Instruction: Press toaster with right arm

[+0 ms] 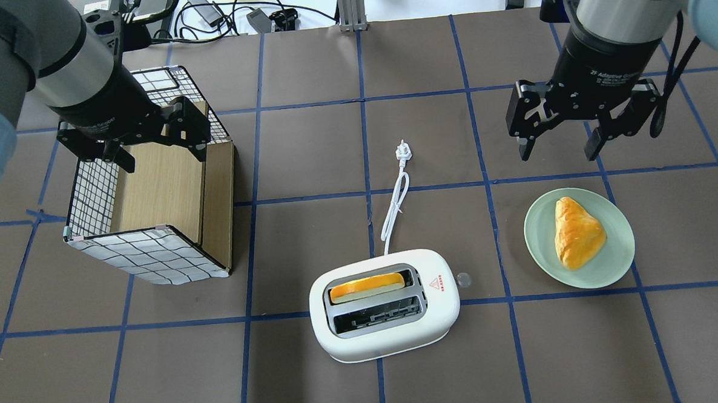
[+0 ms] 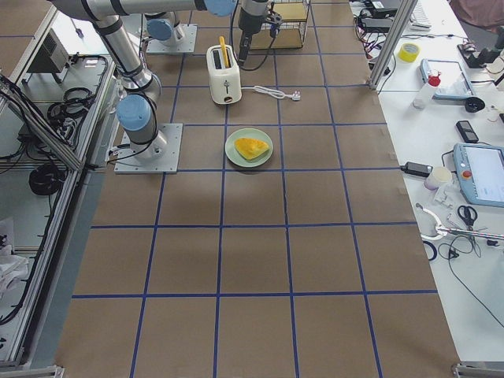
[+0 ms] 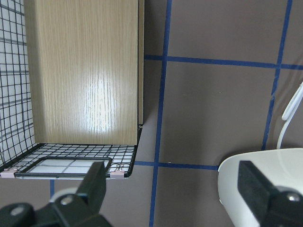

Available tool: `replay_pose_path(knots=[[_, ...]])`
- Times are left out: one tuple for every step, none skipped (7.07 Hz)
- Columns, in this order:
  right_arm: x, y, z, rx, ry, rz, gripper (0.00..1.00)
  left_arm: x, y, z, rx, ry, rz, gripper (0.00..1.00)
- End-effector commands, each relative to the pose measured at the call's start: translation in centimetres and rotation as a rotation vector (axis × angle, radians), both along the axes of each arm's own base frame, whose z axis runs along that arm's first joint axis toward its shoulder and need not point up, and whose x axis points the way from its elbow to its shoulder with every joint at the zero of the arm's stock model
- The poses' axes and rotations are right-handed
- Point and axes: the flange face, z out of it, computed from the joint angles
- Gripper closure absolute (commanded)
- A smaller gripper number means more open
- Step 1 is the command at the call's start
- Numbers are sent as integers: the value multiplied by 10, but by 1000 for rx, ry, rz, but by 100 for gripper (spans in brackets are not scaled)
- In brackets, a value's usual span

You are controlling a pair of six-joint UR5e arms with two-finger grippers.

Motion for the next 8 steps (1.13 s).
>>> replay_pose_path(knots=[[2, 29, -10, 24, -11, -5, 100, 0, -1, -1, 2, 0, 0, 0], [3, 38, -18, 21, -14, -7, 100, 0, 0, 0, 0, 0, 0, 0], [5, 47, -31, 14, -31, -26, 100, 0, 0, -1, 2, 0, 0, 0], [10, 56, -52, -5, -76, -42, 100, 0, 0, 0, 0, 0, 0, 0], [11, 61, -74, 5, -94, -49, 100, 0, 0, 0, 0, 0, 0, 0], [18, 58, -80, 2, -163, -62, 100, 0, 0, -1, 3, 0, 0, 0], [23, 51, -86, -9, -208, -56, 100, 0, 0, 0, 0, 0, 0, 0], [25, 49, -101, 24, -244, -43, 100, 0, 0, 0, 0, 0, 0, 0]])
